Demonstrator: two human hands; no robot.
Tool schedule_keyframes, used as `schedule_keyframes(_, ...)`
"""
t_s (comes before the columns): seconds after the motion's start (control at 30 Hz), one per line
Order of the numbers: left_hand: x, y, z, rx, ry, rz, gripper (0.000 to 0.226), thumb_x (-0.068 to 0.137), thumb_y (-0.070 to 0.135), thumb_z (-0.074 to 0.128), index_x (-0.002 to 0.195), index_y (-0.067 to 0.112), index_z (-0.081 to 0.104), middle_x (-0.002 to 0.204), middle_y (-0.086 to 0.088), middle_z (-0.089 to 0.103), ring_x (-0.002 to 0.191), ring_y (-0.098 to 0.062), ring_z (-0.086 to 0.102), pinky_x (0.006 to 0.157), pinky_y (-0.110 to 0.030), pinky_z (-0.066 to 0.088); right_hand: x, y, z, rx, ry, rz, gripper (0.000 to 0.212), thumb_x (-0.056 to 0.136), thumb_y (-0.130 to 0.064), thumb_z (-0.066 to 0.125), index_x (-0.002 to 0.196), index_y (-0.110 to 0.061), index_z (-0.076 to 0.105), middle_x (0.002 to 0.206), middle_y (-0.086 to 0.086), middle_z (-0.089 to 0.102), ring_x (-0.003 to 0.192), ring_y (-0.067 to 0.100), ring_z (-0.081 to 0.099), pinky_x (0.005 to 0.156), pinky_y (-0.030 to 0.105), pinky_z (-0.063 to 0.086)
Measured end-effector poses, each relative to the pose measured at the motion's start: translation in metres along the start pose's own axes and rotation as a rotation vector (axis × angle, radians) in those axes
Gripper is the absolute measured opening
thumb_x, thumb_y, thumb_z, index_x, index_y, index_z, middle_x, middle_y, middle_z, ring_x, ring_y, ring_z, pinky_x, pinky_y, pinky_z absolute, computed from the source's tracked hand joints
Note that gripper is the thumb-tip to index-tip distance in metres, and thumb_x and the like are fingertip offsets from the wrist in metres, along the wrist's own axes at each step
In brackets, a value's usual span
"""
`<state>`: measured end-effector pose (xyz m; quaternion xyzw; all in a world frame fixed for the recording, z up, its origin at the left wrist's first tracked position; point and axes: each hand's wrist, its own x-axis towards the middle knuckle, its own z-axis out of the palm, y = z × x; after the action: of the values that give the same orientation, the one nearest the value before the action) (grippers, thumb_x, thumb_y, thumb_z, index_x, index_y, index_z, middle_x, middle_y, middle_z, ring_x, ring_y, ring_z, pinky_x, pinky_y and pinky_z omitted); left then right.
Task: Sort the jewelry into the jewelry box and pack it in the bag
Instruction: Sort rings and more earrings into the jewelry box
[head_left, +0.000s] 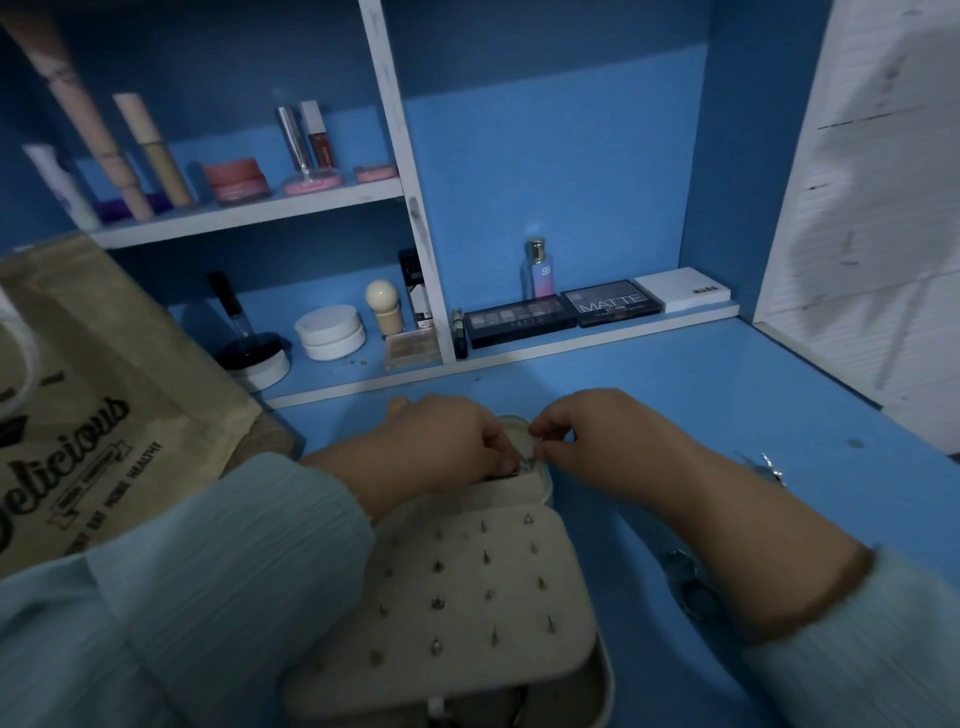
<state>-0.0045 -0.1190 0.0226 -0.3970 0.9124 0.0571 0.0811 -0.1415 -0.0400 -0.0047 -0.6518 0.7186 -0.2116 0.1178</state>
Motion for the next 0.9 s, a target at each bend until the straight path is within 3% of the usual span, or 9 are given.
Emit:
schedule_keyframes(0.2, -0.005, 0.001, -0.003, 0.102, -0.055, -0.017, 0.026, 0.093, 0.048, 0.042, 0.112, 0.046, 0.061, 0.121, 0.009, 0.052, 0.116, -0.021, 0.037, 0.090, -0.038, 0.027, -0.001, 0.002, 0.001, -0.042, -0.014, 0.008, 0.023, 0.092, -0.027, 0.052, 0.103, -0.017, 0.069, 0.105, 0.001, 0.066, 0.096, 0.017, 0.058, 0.085, 0.033, 0.049)
schedule_keyframes(0.5, -0.006, 0.004, -0.003, 0.080, -0.245, 0.004, 0.032, 0.096, 0.043, 0.039, 0.125, 0.037, 0.051, 0.132, -0.001, 0.040, 0.125, -0.025, 0.032, 0.107, -0.044, 0.030, -0.001, 0.003, 0.004, -0.044, -0.028, -0.007, 0.023, 0.093, -0.025, 0.050, 0.105, -0.019, 0.069, 0.105, 0.001, 0.066, 0.096, 0.017, 0.058, 0.085, 0.033, 0.049)
schedule_keyframes(0.67, -0.010, 0.008, 0.000, 0.042, -0.116, -0.019, 0.018, 0.091, 0.047, 0.049, 0.109, 0.046, 0.048, 0.127, 0.002, 0.039, 0.124, -0.023, 0.031, 0.102, -0.039, 0.025, 0.000, 0.005, 0.006, -0.052, -0.021, -0.021, 0.023, 0.092, -0.024, 0.049, 0.103, -0.019, 0.069, 0.102, 0.002, 0.066, 0.093, 0.018, 0.059, 0.082, 0.033, 0.049)
schedule_keyframes(0.9, -0.013, 0.011, 0.002, 0.051, -0.129, -0.011, 0.028, 0.096, 0.041, 0.042, 0.122, 0.046, 0.047, 0.130, 0.000, 0.038, 0.124, -0.024, 0.032, 0.103, -0.041, 0.025, -0.001, 0.004, 0.005, -0.097, -0.019, -0.034, 0.024, 0.093, -0.024, 0.049, 0.105, -0.018, 0.068, 0.105, 0.003, 0.064, 0.096, 0.018, 0.057, 0.083, 0.032, 0.048)
